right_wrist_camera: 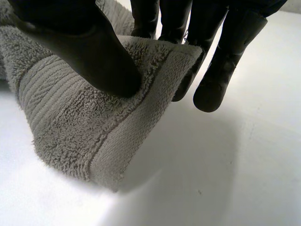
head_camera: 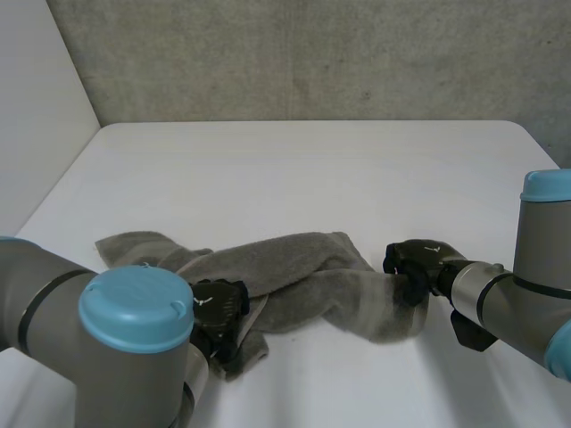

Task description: Fold the towel.

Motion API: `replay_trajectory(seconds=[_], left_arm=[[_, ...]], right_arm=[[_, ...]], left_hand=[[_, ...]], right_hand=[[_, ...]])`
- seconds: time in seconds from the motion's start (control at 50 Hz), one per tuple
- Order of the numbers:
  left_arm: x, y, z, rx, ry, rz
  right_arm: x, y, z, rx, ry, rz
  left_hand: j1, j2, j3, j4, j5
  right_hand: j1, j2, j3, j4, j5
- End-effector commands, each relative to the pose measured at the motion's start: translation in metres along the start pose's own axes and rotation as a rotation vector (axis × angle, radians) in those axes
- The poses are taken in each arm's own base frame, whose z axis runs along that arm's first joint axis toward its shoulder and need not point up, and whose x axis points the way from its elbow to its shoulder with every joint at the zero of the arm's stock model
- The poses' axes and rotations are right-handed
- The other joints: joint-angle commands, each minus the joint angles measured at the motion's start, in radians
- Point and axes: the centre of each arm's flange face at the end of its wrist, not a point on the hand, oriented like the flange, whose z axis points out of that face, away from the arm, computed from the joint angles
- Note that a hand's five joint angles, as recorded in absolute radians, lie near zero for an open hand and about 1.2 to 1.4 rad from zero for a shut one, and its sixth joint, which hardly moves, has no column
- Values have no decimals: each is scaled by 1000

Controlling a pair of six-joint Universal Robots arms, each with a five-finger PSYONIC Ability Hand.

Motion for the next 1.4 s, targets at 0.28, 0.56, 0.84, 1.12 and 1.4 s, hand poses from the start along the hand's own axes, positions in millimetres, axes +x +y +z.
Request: replay_trajectory(seconds=[0.28, 0.56, 0.84, 1.12, 1.4], left_arm=[[-9, 0, 33, 51, -106, -23], [-44, -7, 48, 67, -251, 4], [-54, -13, 37, 119, -271, 6], [-84, -67, 19, 251, -353, 91], [-63, -195, -92, 605, -163, 321]], right_arm=[[-2, 3, -5, 30, -11, -14], [4, -2, -5, 69, 8, -18], [-1, 3, -4, 90, -3, -36], [-4, -76, -63, 417, 40, -113], [-12, -167, -168, 671, 147, -294]], left_hand=[[88, 89, 88, 88, 92], [205, 206, 205, 205, 209], [481, 483, 481, 482, 485], [824, 826, 824, 825, 828], [824, 826, 824, 825, 828]], right_hand=[[63, 75, 75, 59, 58], [63, 75, 75, 59, 58], [63, 75, 75, 59, 58], [63, 75, 75, 59, 58], [63, 75, 75, 59, 58]])
